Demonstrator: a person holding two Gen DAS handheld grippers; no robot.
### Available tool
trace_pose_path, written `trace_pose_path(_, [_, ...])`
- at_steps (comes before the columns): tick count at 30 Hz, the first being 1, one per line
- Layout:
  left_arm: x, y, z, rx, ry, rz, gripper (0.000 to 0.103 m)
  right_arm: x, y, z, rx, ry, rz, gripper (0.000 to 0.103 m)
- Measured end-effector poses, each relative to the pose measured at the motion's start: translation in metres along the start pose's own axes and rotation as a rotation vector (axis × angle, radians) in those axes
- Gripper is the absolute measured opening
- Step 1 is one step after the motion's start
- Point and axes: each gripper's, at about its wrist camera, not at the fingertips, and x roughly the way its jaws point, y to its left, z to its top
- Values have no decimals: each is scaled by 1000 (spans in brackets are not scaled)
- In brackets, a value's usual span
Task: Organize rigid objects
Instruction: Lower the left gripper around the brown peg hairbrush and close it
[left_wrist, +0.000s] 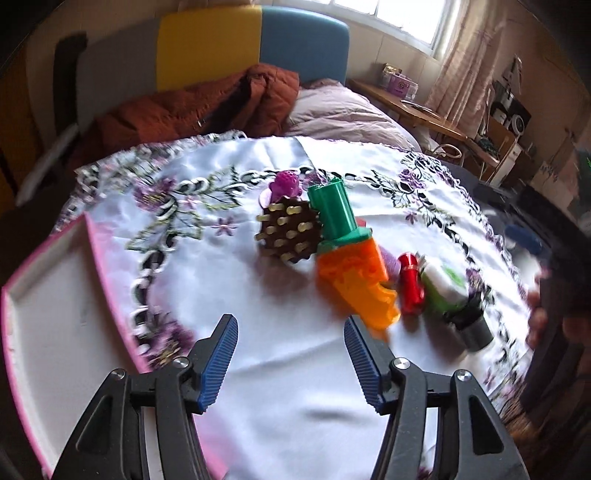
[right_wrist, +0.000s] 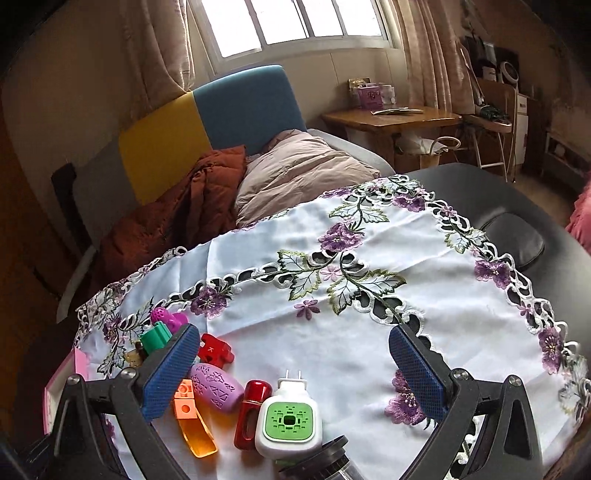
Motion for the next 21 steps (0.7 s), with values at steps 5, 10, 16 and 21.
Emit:
trace_pose_path(5, [19,1,29,-49,11,-51,61,2,-1,1,11,8,15,103])
trace_pose_path(10, [30,5,54,-49,-12,-6,61,4,-2,1,17,19,25,103])
trace_pose_path(16, [58,30,63,-98,42,-35,58,6,-2,1,23,31,38,103])
trace_pose_path(21, [72,22,69,-107,51,-126,60,9,1,0,10,47,38,103])
